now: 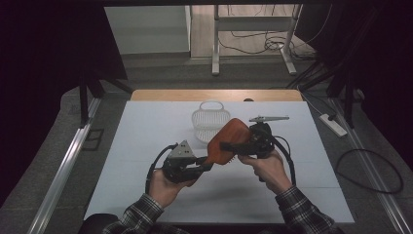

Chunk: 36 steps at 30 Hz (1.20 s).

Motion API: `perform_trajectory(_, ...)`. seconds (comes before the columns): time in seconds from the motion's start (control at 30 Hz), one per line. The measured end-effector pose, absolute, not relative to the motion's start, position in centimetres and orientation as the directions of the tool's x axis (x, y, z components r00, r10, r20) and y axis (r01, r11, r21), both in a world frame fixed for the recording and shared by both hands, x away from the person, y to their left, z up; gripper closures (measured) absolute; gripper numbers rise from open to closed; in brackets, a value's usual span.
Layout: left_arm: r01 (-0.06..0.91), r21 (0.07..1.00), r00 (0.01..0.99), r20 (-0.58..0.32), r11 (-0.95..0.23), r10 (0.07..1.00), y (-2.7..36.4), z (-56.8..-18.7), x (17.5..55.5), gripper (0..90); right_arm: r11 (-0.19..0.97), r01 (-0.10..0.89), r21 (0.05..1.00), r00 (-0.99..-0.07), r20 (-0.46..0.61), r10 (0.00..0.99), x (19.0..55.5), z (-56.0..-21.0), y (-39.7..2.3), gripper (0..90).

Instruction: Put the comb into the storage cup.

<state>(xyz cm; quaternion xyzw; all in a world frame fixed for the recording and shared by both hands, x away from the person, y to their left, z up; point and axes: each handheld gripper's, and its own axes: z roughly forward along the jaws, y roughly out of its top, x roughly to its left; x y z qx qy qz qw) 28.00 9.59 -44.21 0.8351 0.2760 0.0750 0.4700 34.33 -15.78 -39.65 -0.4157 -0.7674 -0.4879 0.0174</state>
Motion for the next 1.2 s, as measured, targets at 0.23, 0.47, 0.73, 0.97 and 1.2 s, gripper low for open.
perform_trajectory(0.23,0.393,0.820,0.834,-0.128,-0.416,0.536,9.4,-44.4,28.1,72.5,0.147,0.680,0.718,-0.641,0.485,0.594,34.4,-39.8,-16.2,29.6)
perform_trajectory(0.47,0.393,0.805,0.837,-0.113,-0.444,0.535,8.9,-44.8,28.1,72.5,0.070,0.754,0.654,-0.583,0.616,0.529,35.0,-40.2,-17.2,43.2)
perform_trajectory(0.73,0.406,0.782,0.841,-0.117,-0.473,0.529,8.3,-45.4,28.4,72.4,0.091,0.766,0.636,-0.587,0.634,0.504,35.0,-40.1,-17.2,52.4)
perform_trajectory(0.97,0.410,0.783,0.840,-0.124,-0.468,0.528,8.4,-45.3,28.6,69.9,0.094,0.751,0.653,-0.603,0.621,0.501,34.7,-39.9,-17.0,57.1)
perform_trajectory(1.2,0.420,0.782,0.827,-0.121,-0.460,0.549,9.0,-44.8,28.8,36.8,0.126,0.713,0.690,-0.641,0.568,0.516,34.4,-39.7,-16.6,57.2)
